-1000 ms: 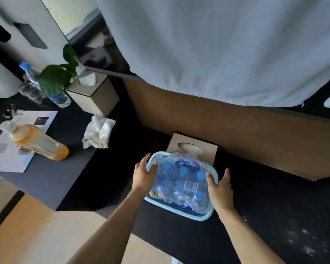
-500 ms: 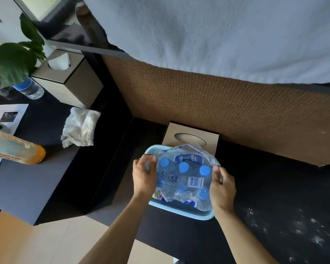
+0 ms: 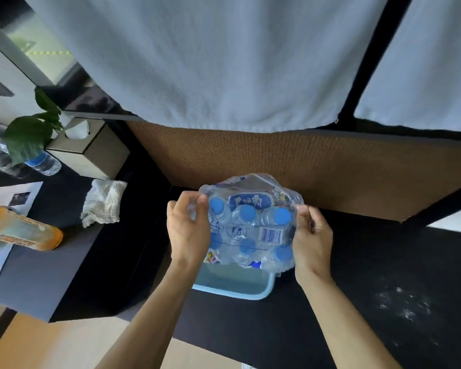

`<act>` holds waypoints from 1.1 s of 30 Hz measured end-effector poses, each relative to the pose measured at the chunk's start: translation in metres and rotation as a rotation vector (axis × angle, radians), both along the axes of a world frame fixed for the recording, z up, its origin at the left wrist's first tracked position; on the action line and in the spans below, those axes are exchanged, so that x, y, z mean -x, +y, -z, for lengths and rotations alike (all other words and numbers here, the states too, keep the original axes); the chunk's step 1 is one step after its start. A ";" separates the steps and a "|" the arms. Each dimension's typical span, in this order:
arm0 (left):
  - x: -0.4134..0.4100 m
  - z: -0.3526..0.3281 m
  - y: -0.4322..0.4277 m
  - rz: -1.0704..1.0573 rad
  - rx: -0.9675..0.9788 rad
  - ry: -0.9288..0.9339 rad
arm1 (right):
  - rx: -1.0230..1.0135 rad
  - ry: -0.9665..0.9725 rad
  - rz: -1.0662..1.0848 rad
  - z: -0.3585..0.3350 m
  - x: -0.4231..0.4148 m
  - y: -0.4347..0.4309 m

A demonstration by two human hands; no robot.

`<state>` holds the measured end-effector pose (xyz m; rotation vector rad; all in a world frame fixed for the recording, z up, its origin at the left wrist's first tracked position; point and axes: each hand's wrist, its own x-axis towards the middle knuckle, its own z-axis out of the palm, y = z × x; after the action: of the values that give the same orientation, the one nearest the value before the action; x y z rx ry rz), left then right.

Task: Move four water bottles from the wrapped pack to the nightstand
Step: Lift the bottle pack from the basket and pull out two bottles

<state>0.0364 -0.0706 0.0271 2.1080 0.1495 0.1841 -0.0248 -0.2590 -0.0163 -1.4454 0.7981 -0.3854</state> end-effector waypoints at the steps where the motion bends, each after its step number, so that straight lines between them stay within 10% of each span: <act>1: 0.003 -0.011 -0.012 0.013 0.009 -0.024 | 0.003 -0.023 0.019 -0.011 0.005 -0.011; 15: 0.104 0.034 -0.213 0.280 0.336 0.184 | 0.087 0.090 0.284 0.002 0.149 -0.212; 33: 0.150 0.129 -0.294 0.284 0.167 0.332 | 0.044 0.230 0.259 0.102 0.203 -0.292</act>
<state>-0.1139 -0.3642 -0.1024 1.9531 0.0580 -0.3388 -0.2277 -0.5514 -0.1178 -1.4475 1.1751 -0.4393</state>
